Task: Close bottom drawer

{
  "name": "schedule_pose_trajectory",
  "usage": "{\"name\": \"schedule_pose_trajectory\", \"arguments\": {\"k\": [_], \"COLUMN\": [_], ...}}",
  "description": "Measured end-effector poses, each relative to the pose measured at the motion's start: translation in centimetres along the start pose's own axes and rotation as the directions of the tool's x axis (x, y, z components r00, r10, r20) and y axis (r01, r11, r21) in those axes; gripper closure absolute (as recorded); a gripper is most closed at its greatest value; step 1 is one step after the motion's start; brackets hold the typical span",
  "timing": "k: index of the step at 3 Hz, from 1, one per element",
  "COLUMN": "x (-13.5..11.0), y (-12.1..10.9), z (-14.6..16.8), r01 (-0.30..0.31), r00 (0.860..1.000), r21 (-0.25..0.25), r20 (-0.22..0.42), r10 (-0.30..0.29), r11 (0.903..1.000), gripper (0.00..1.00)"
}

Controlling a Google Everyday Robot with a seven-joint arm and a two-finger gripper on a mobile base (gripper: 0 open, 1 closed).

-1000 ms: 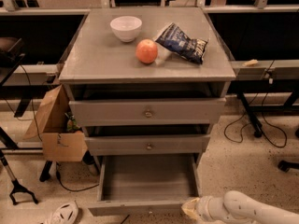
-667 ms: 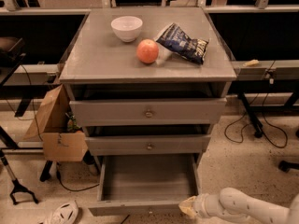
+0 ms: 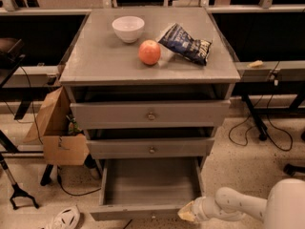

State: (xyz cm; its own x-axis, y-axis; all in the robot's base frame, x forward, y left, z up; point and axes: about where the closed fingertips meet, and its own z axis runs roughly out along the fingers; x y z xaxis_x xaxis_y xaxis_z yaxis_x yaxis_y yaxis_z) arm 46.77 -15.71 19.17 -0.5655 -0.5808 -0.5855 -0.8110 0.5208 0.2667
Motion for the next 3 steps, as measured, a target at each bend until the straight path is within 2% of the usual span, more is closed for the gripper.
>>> {"name": "schedule_pose_trajectory", "arguments": {"k": [1,3], "x": [0.25,0.12], "y": [-0.03,-0.04], "z": [0.47,0.82], "r01": [0.002,0.008], "r00": [1.0,1.0], "r21": [-0.009,-0.014], "r20": [-0.017,-0.026], "r10": [-0.002,-0.009], "r11": [1.0,0.9999], "gripper": [0.83,0.36]}}
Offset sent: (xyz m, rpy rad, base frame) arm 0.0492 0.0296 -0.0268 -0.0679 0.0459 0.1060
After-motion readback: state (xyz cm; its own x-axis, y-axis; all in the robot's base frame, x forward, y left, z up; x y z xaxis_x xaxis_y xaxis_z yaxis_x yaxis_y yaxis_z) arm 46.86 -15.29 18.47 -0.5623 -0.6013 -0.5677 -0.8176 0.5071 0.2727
